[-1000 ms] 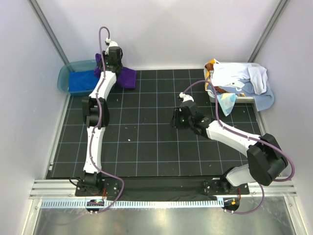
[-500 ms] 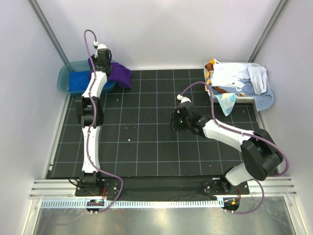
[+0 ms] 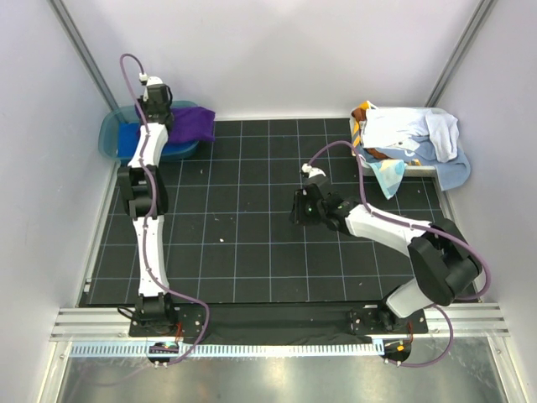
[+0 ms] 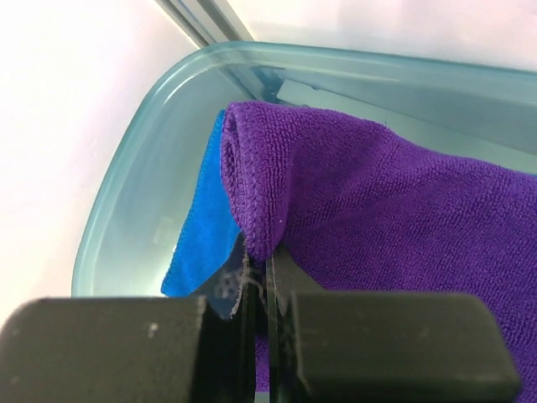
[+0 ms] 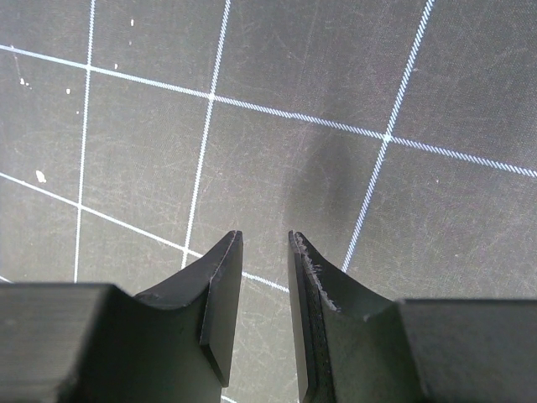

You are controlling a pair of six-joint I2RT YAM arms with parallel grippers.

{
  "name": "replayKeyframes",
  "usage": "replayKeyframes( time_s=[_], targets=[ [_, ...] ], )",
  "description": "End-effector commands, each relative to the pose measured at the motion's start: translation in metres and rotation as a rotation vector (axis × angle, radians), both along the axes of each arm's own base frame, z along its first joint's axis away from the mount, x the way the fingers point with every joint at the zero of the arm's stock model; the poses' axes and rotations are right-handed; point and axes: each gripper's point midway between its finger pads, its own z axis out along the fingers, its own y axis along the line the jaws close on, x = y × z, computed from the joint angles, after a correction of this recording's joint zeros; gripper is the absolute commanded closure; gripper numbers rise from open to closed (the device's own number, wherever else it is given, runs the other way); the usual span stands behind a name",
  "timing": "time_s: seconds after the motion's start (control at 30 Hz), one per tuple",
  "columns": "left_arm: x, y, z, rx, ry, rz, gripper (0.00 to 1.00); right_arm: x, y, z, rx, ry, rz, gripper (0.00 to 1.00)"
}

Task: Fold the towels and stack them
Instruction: Neatly place the folded towel into the bin

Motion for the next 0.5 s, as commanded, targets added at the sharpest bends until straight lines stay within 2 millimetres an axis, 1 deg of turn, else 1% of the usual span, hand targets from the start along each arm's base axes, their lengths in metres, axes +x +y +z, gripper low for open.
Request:
replayKeyframes(
  time_s=[0.0, 0.2, 0.27, 0.33, 0.37, 0.4, 0.43, 0.47],
  targets=[
    [0.006, 0.018, 0.035, -0.017, -0.125, 0.022, 1.00, 0.015, 0.013, 0.019, 0.038, -0.066, 0.013, 0.65],
    [0.005, 0.035, 0.026, -0.016, -0.125, 0.049, 1.00, 0.016, 0.016, 0.014, 0.031, -0.056, 0.018, 0.65],
    [0.003, 0.045, 0.023, -0.022, -0.125, 0.067, 1.00, 0.016, 0.017, 0.013, 0.030, -0.055, 0.020, 0.65],
    [0.004, 0.049, 0.018, -0.037, -0.126, 0.058, 1.00, 0.017, 0.017, 0.011, 0.028, -0.052, 0.019, 0.65],
    [0.003, 0.056, 0.015, -0.046, -0.129, 0.066, 1.00, 0.016, 0.018, 0.012, 0.029, -0.054, 0.023, 0.65],
    [0.003, 0.058, 0.010, -0.054, -0.128, 0.070, 1.00, 0.016, 0.019, 0.011, 0.028, -0.052, 0.025, 0.65],
    [0.003, 0.061, 0.007, -0.058, -0.128, 0.077, 0.98, 0.016, 0.019, 0.012, 0.029, -0.055, 0.023, 0.65],
    [0.002, 0.064, 0.004, -0.063, -0.130, 0.082, 0.92, 0.016, 0.019, 0.012, 0.027, -0.057, 0.027, 0.65]
  ],
)
